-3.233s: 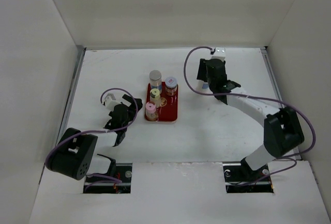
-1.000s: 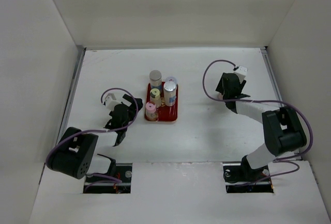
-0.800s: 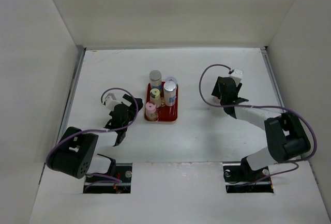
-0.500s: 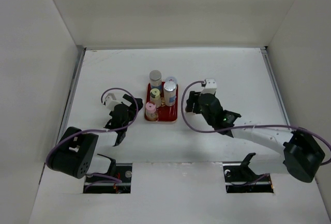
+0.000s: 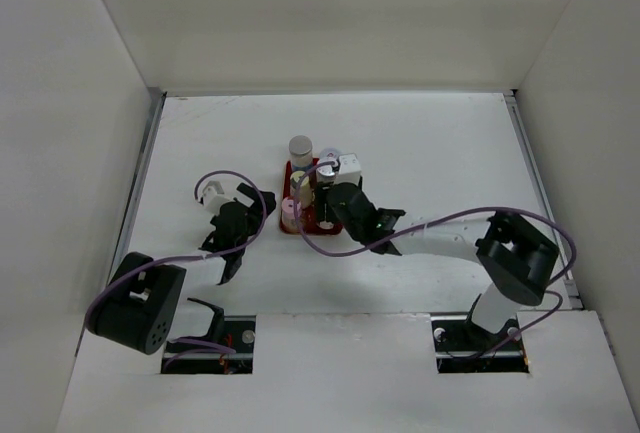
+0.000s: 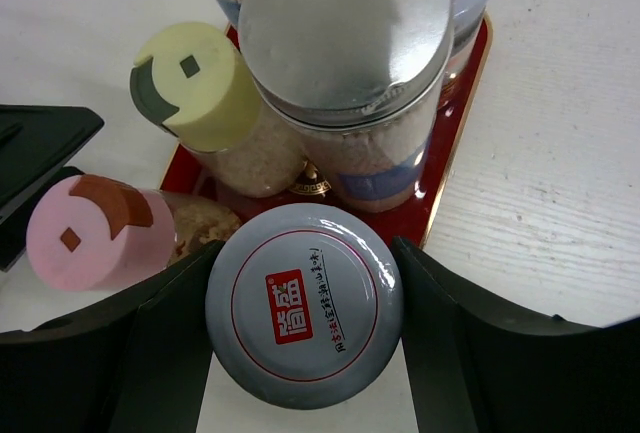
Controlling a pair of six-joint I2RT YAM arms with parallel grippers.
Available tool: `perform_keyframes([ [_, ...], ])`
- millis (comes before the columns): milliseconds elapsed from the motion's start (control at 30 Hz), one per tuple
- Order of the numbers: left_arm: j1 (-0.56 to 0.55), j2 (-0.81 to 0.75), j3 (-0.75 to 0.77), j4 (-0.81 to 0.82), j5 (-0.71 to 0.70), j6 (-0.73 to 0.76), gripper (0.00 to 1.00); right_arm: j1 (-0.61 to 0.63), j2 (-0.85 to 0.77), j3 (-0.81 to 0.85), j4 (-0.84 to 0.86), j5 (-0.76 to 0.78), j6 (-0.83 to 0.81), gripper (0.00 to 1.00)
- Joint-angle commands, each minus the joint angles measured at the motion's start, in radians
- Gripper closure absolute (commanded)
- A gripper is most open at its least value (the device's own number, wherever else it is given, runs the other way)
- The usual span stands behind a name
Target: Organize the condiment bottles
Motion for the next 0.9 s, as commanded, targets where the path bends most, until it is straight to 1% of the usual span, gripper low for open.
perform_keyframes([
  [0, 0.007, -0.032, -0.017, 0.021, 0.002, 0.009, 0.00, 0.011, 0.019, 0.077, 0.176, 0.098, 0.016, 0.50],
  [100, 0.007, -0.037, -0.014, 0.018, 0.006, 0.010, 0.00, 0.026, 0.059, 0.077, 0.191, 0.149, 0.019, 0.49],
  [167, 0.007, -0.038, -0.020, 0.022, 0.006, 0.010, 0.00, 0.037, 0.095, 0.088, 0.193, 0.170, 0.016, 0.46],
  [267, 0.006, -0.043, -0.022, 0.024, 0.008, 0.010, 0.00, 0.054, 0.131, 0.098, 0.188, 0.186, 0.019, 0.36],
  [367, 0.004, -0.050, -0.022, 0.021, 0.008, 0.010, 0.00, 0.072, 0.116, 0.101, 0.180, 0.186, 0.016, 0.25],
  [467, 0.003, -0.049, -0.022, 0.022, 0.008, 0.010, 0.00, 0.086, 0.067, 0.095, 0.157, 0.187, 0.013, 0.19],
  [600, 0.010, -0.076, -0.025, 0.018, 0.009, 0.010, 0.00, 0.106, -0.028, 0.069, 0.093, 0.184, 0.019, 0.16],
  [767, 0.047, -0.103, -0.028, -0.002, 0.011, 0.015, 0.00, 0.112, -0.204, -0.035, 0.053, 0.189, 0.019, 0.12],
  [833, 0.073, -0.090, -0.020, -0.014, 0.022, 0.015, 0.00, 0.094, -0.288, -0.101, 0.053, 0.192, 0.015, 0.00],
  [867, 0.082, -0.081, -0.016, -0.016, 0.035, 0.015, 0.00, 0.063, -0.333, -0.136, 0.051, 0.197, 0.013, 0.00],
])
